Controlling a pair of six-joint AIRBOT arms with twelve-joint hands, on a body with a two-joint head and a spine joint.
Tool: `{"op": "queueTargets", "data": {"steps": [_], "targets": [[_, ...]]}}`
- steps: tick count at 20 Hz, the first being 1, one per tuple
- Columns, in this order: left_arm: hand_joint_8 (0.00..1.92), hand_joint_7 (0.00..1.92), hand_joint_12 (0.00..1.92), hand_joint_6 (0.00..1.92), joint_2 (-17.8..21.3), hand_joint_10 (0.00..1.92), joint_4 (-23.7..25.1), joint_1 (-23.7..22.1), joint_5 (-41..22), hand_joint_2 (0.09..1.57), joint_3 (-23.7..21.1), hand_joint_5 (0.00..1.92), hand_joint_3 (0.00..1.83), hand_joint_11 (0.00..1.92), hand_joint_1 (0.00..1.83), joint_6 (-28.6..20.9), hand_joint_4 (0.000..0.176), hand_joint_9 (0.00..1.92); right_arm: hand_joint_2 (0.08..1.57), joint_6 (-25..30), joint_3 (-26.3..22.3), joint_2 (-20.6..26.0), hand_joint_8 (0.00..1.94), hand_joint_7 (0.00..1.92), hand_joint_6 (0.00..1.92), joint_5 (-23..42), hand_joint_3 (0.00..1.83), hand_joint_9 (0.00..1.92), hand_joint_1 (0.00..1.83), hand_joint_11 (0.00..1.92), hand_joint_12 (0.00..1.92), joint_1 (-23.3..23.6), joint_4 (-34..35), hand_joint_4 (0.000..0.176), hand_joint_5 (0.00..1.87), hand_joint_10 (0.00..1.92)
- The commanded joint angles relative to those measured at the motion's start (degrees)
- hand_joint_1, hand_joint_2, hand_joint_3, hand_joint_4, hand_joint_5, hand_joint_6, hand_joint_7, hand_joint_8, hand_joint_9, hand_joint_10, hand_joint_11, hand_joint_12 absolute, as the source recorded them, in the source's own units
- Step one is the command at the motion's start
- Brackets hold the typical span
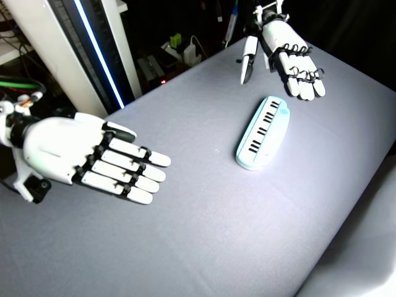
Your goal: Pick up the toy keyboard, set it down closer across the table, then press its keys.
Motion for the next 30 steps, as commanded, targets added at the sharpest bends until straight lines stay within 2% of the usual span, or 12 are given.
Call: {"op": "queueTargets", "data": {"steps": [1,6,7,9,11,18,24,25,26,27,29,30], "targets": [[0.0,0.0,0.0,0.0,-0.24,0.0,-0.18,-0.47,-6.6,1.14,0.38,0.0,0.01,0.0,0.51,-0.22,0.0,0.0,1.35,0.08,0.27,0.07,0.0,0.0,0.0,6.92,0.02,0.0,0.09,0.0,0.0,0.23,-0.24,0.0,0.0,0.0],[0.0,0.0,0.0,0.0,-0.56,0.0,-0.78,-0.63,-2.3,1.07,1.61,0.0,0.0,0.0,0.64,0.27,0.0,0.0,1.36,0.08,0.38,0.05,0.0,0.0,0.0,6.93,0.01,0.0,0.14,0.0,0.0,0.06,0.14,0.0,0.0,0.0],[0.0,0.0,0.0,0.0,-0.73,0.0,-0.92,-0.9,-0.67,0.98,2.11,0.0,0.0,0.0,0.69,0.6,0.038,0.0,1.35,0.08,0.38,0.05,0.0,0.0,0.0,6.93,0.0,0.0,0.14,0.0,0.0,0.04,0.17,0.0,0.0,0.0],[0.0,0.0,0.0,0.0,-1.49,0.0,-1.0,-1.74,3.09,0.91,3.55,0.0,0.0,0.0,0.76,0.84,0.069,0.0,1.35,0.09,0.38,0.05,0.0,0.0,0.0,6.93,0.0,0.0,0.18,0.0,0.0,-0.08,0.28,0.0,0.0,0.0],[0.0,0.0,0.0,0.0,-2.93,0.0,-0.88,-3.23,8.08,0.89,5.6,0.0,0.0,0.0,0.8,1.12,0.08,0.0,1.35,0.1,0.38,0.05,0.0,0.0,0.0,7.04,0.0,0.0,0.2,0.0,0.0,-0.24,0.55,0.0,0.0,0.0],[0.0,0.0,0.0,0.0,-8.05,0.0,-1.08,-6.56,21.19,0.89,12.23,0.0,0.0,0.0,0.72,2.05,0.049,0.0,1.35,0.15,0.38,0.05,0.0,0.0,0.0,7.06,0.0,0.0,0.27,0.0,0.0,-0.32,0.68,0.0,0.0,0.0],[0.0,0.0,0.0,0.0,-11.87,0.0,-2.01,-7.86,28.33,0.92,16.67,0.0,0.0,0.0,0.83,2.58,0.062,0.0,1.36,0.25,0.38,0.05,0.0,0.0,0.0,7.07,0.0,0.0,0.24,0.0,0.0,-0.35,0.83,0.0,0.0,0.0],[0.0,0.0,0.0,0.0,-12.3,0.0,-2.2,-7.89,28.98,0.93,17.14,0.0,0.01,0.0,0.85,2.58,0.076,0.0,1.36,0.25,0.38,0.05,0.0,0.0,0.0,7.07,0.0,0.0,0.24,0.0,0.0,-0.35,0.83,0.0,0.0,0.0],[0.0,0.0,0.0,0.0,-12.72,0.0,-2.27,-7.9,29.67,0.94,17.58,0.0,0.01,0.0,0.9,2.58,0.062,0.0,1.36,0.27,0.38,0.05,0.0,0.0,0.0,7.07,0.0,0.0,0.22,0.0,0.0,-0.35,0.83,0.0,0.0,0.0],[0.0,0.0,0.33,0.0,-13.07,0.0,-2.26,-7.9,30.29,1.02,17.84,0.0,0.0,0.0,0.97,2.58,0.071,0.0,1.36,0.35,0.38,0.05,0.0,0.0,0.0,7.07,0.0,0.0,0.22,0.0,0.0,-0.35,0.83,0.0,0.0,0.0],[0.0,0.0,0.55,0.0,-13.32,0.0,-2.26,-7.9,30.59,0.99,17.97,0.0,0.0,0.0,0.99,2.58,0.074,0.0,1.36,0.37,0.39,0.05,0.0,0.0,0.0,7.07,0.0,0.0,0.22,0.0,0.0,-0.35,0.83,0.0,0.0,0.0],[0.0,0.0,0.99,0.0,-13.4,0.02,-2.27,-7.9,30.72,1.03,18.01,0.0,0.0,0.0,1.03,2.58,0.077,0.05,1.36,0.4,0.39,0.05,0.0,0.0,0.0,7.07,0.0,0.0,0.23,0.0,0.0,-0.35,0.84,0.0,0.0,0.0]]}}
